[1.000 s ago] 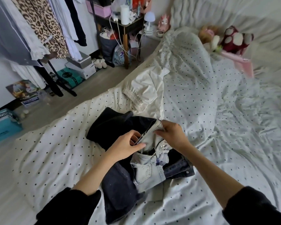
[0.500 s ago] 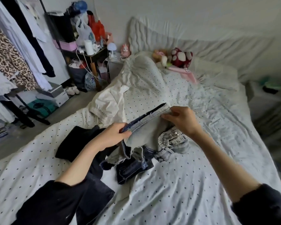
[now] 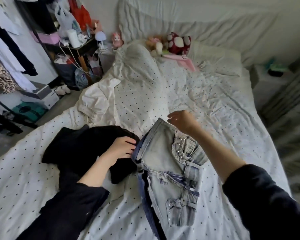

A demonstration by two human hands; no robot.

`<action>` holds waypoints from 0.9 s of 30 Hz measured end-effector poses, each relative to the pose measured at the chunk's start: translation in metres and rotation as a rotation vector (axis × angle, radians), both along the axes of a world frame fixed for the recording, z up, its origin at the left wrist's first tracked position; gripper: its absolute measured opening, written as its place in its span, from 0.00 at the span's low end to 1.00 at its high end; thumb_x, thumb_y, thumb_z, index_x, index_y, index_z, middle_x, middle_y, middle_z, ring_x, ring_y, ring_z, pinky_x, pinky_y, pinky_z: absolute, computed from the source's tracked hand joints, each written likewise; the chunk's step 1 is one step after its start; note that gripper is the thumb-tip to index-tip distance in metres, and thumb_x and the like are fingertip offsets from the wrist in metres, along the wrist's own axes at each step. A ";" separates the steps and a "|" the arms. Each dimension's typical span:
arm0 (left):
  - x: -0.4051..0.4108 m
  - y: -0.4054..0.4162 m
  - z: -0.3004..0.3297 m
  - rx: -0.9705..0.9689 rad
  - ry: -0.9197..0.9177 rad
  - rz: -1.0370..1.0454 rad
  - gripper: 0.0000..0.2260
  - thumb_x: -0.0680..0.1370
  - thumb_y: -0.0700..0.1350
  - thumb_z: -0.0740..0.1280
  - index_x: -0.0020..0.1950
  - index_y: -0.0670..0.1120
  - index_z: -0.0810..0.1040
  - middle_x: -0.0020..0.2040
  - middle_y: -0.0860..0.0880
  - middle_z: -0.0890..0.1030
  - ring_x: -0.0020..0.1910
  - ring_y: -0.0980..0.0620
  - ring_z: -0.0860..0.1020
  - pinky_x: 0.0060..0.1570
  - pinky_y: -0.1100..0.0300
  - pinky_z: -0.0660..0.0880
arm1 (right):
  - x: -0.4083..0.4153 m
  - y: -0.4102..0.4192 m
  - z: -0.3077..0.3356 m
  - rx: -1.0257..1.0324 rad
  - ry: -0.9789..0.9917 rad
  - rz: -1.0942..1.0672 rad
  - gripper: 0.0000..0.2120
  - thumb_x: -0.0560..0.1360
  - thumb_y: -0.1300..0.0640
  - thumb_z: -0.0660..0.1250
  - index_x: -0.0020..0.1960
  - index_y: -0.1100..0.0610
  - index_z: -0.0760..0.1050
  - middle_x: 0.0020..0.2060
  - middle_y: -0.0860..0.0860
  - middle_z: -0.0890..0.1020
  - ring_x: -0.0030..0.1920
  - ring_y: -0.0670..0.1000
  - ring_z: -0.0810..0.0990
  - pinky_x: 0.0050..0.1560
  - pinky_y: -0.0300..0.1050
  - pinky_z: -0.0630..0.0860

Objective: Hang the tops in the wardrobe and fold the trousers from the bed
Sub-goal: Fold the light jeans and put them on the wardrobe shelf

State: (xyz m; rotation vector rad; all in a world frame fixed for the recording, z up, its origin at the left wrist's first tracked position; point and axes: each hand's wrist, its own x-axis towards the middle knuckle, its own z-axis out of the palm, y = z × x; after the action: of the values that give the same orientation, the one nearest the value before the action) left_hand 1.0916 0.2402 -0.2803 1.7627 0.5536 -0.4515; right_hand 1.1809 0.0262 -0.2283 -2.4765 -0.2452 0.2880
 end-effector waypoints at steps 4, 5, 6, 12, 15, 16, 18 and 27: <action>-0.028 0.003 -0.059 0.122 0.179 -0.016 0.14 0.80 0.38 0.61 0.65 0.41 0.71 0.50 0.44 0.77 0.41 0.50 0.76 0.39 0.61 0.73 | -0.039 -0.023 -0.085 -0.008 0.191 -0.011 0.17 0.77 0.56 0.65 0.65 0.60 0.74 0.59 0.57 0.80 0.58 0.54 0.79 0.60 0.44 0.72; -0.035 0.001 -0.071 0.125 0.210 -0.036 0.14 0.80 0.39 0.60 0.66 0.42 0.70 0.52 0.44 0.76 0.43 0.50 0.76 0.41 0.60 0.72 | -0.052 -0.031 -0.106 -0.007 0.237 -0.047 0.17 0.77 0.56 0.65 0.65 0.60 0.74 0.59 0.57 0.80 0.58 0.55 0.79 0.59 0.45 0.73; -0.043 -0.004 -0.086 0.132 0.246 -0.059 0.15 0.81 0.40 0.60 0.67 0.42 0.70 0.54 0.44 0.76 0.46 0.49 0.76 0.42 0.59 0.72 | -0.066 -0.040 -0.131 -0.006 0.291 -0.097 0.17 0.77 0.56 0.65 0.64 0.60 0.74 0.59 0.57 0.80 0.57 0.55 0.79 0.58 0.46 0.74; -0.095 -0.035 -0.158 0.174 0.415 -0.086 0.29 0.78 0.43 0.65 0.75 0.40 0.56 0.73 0.43 0.63 0.70 0.45 0.65 0.64 0.55 0.67 | -0.154 -0.084 -0.222 -0.072 0.454 -0.406 0.21 0.76 0.52 0.67 0.63 0.62 0.70 0.58 0.58 0.76 0.56 0.57 0.77 0.50 0.44 0.70; -0.114 -0.043 -0.182 0.117 0.524 -0.064 0.33 0.77 0.44 0.67 0.76 0.42 0.53 0.75 0.45 0.59 0.72 0.45 0.62 0.65 0.52 0.64 | -0.182 -0.096 -0.250 -0.025 0.633 -0.491 0.21 0.75 0.47 0.67 0.58 0.62 0.70 0.49 0.56 0.77 0.51 0.56 0.77 0.44 0.42 0.67; -0.119 -0.047 -0.189 0.067 0.560 -0.028 0.33 0.77 0.44 0.67 0.76 0.43 0.53 0.75 0.46 0.59 0.72 0.45 0.62 0.64 0.52 0.64 | -0.189 -0.099 -0.256 0.011 0.709 -0.481 0.17 0.75 0.47 0.67 0.52 0.61 0.72 0.42 0.54 0.77 0.43 0.53 0.77 0.40 0.41 0.66; -0.130 -0.053 -0.197 0.021 0.589 0.010 0.30 0.77 0.43 0.68 0.74 0.43 0.57 0.74 0.45 0.61 0.70 0.46 0.63 0.60 0.53 0.65 | -0.201 -0.103 -0.260 0.105 0.809 -0.466 0.13 0.76 0.48 0.66 0.41 0.58 0.73 0.29 0.50 0.71 0.29 0.48 0.69 0.33 0.40 0.62; -0.109 -0.030 -0.167 -0.221 0.811 -0.019 0.15 0.74 0.38 0.69 0.58 0.40 0.69 0.50 0.43 0.77 0.44 0.46 0.76 0.42 0.54 0.75 | -0.187 -0.117 -0.215 0.340 1.161 -0.503 0.09 0.74 0.57 0.69 0.37 0.60 0.76 0.28 0.52 0.77 0.22 0.46 0.72 0.32 0.39 0.74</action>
State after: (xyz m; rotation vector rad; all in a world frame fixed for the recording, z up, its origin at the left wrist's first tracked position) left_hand 0.9825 0.2106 -0.4470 1.3264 1.0019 -1.2109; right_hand 0.9936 -0.0910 -0.4429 -1.6105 0.7281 1.2384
